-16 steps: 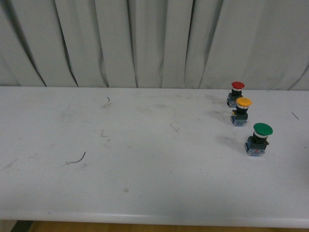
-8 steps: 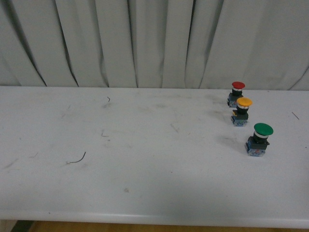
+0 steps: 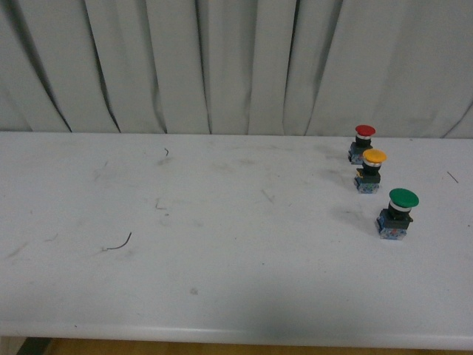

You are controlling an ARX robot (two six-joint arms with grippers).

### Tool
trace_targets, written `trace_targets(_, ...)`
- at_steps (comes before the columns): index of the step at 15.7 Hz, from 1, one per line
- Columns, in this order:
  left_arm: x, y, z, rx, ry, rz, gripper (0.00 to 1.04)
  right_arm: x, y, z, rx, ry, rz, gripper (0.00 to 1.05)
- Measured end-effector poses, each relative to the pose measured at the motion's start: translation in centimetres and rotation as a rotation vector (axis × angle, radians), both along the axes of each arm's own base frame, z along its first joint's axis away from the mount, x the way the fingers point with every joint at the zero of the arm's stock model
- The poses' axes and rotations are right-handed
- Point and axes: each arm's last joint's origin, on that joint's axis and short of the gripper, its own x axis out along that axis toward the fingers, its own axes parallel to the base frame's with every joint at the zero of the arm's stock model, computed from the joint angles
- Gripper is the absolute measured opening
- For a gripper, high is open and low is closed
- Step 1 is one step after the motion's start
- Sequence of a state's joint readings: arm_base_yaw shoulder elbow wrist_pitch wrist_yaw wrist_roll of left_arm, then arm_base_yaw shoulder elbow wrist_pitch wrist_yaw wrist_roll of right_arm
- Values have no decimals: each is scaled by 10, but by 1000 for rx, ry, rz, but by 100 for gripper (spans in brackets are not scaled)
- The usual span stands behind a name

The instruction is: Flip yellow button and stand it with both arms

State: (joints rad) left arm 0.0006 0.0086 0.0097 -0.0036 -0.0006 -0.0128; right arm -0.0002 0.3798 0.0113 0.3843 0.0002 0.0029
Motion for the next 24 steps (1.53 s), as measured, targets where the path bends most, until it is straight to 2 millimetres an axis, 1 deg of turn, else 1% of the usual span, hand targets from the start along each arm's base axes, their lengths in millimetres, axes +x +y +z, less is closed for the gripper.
trace_targets(8, 0, 0, 0, 0, 0, 0, 98, -13, 0, -1, 0, 2, 0, 2)
trace_targets(10, 0, 0, 0, 0, 0, 0, 98, -22, 0, -7, 0, 55, 0, 2)
trace_targets(11, 0, 0, 0, 0, 0, 0, 98, -25, 0, 0, 0, -12, 1, 2)
trace_targets(12, 0, 0, 0, 0, 0, 0, 98, -24, 0, -4, 0, 19, 0, 2)
trace_targets(15, 0, 0, 0, 0, 0, 0, 98, -24, 0, -4, 0, 12, 0, 2)
trace_targets(17, 0, 0, 0, 0, 0, 0, 98, -24, 0, -4, 0, 11, 0, 14)
trace_targets(19, 0, 0, 0, 0, 0, 0, 98, -24, 0, -4, 0, 11, 0, 31)
trace_targets(21, 0, 0, 0, 0, 0, 0, 98, -24, 0, -4, 0, 11, 0, 58)
trace_targets(22, 0, 0, 0, 0, 0, 0, 98, -24, 0, -4, 0, 11, 0, 68)
trace_targets(23, 0, 0, 0, 0, 0, 0, 98, -24, 0, -4, 0, 11, 0, 83)
trace_targets(24, 0, 0, 0, 0, 0, 0, 98, -24, 0, -4, 0, 11, 0, 93)
